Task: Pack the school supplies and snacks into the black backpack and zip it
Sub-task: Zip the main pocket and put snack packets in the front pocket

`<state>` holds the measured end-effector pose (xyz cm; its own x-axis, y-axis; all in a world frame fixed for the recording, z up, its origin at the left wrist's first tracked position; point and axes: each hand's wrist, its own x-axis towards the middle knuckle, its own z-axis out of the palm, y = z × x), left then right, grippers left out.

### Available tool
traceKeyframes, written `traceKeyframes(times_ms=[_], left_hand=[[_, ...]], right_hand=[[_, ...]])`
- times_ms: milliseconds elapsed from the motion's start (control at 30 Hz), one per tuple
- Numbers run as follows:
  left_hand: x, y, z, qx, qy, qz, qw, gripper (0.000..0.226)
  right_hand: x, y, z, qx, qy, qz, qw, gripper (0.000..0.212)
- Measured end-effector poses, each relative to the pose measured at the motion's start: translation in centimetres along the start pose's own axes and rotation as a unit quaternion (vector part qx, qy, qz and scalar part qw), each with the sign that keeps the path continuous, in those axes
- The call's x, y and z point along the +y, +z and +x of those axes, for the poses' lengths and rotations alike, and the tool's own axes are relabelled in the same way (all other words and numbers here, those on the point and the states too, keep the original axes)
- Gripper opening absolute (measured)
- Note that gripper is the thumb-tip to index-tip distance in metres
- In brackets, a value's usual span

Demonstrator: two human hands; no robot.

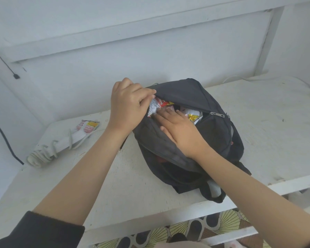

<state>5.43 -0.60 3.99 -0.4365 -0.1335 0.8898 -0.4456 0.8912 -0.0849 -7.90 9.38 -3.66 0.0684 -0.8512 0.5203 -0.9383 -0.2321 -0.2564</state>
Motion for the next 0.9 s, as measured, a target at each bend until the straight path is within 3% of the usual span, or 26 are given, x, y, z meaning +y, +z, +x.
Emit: traceKeyframes(times_ms=[100,333,433,600,767,900], left_hand=[[0.0,0.0,-0.1,-0.01,0.001,0.001,1.0,0.005],[-0.1,-0.1,-0.5,-0.027,-0.004,-0.004,1.0,0.006],[0.0,-0.2,-0.9,-0.041,-0.019,-0.015,0.999,0.007],[0.3,-0.5,-2.7,-0.069,-0.094,-0.072,0.991,0.015],[-0.8,-2.1,-5.7,-0.052,-0.172,-0.069,0.981,0.017],[-3.2,-4.7,-10.3,-0.08,-0.258,0.004,0.963,0.019]], right_hand=[[0.8,0.6,-0.5,-0.062,0.017,-0.023,0.998,0.066],[0.7,0.4,0.5,-0.085,0.019,-0.036,0.996,0.072],[0.6,-0.2,0.1,-0.055,0.004,-0.006,0.998,0.06],[-0.6,-2.3,-0.4,0.063,-0.053,0.041,0.996,0.025],[-3.6,-3.6,0.8,0.126,-0.085,0.06,0.986,0.034],[-5.9,-3.3,4.0,0.107,-0.131,0.074,0.983,0.037]])
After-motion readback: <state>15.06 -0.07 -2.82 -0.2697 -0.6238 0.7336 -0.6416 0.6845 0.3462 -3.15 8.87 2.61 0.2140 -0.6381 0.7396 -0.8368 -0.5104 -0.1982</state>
